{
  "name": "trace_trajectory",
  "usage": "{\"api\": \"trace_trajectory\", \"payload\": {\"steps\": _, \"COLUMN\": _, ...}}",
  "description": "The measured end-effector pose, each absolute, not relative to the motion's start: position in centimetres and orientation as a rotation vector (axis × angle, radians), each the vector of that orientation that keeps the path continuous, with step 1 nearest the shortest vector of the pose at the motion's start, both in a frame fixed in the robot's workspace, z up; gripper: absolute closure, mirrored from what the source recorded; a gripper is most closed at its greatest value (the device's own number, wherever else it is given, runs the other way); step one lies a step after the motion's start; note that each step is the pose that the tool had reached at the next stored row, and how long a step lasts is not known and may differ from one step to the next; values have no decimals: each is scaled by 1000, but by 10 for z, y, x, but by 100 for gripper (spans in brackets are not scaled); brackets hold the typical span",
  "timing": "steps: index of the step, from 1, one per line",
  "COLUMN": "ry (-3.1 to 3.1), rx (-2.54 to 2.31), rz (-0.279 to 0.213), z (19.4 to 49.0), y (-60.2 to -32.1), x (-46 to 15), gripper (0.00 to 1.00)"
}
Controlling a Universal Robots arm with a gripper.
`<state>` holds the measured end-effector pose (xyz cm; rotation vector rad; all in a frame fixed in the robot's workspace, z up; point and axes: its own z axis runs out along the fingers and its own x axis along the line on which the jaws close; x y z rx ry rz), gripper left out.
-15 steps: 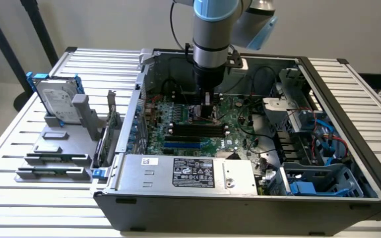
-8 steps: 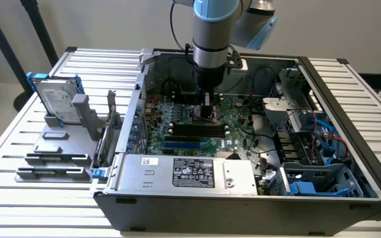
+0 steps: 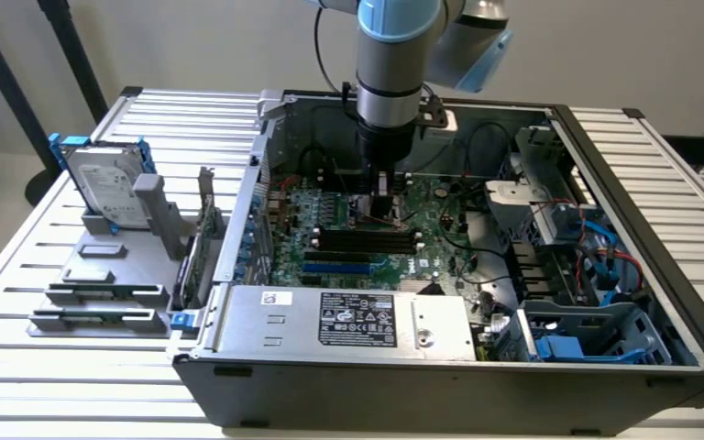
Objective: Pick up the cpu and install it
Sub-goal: 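Place the cpu into insertion slot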
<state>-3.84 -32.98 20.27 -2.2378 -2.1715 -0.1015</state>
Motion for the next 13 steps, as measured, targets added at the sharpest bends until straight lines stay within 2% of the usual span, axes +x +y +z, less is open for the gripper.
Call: {"api": "trace_trajectory", "payload": {"steps": 13, "ry": -2176, "rx": -2242, "rz": -92, "z": 200, "y": -328, "x": -38, "gripper": 45}}
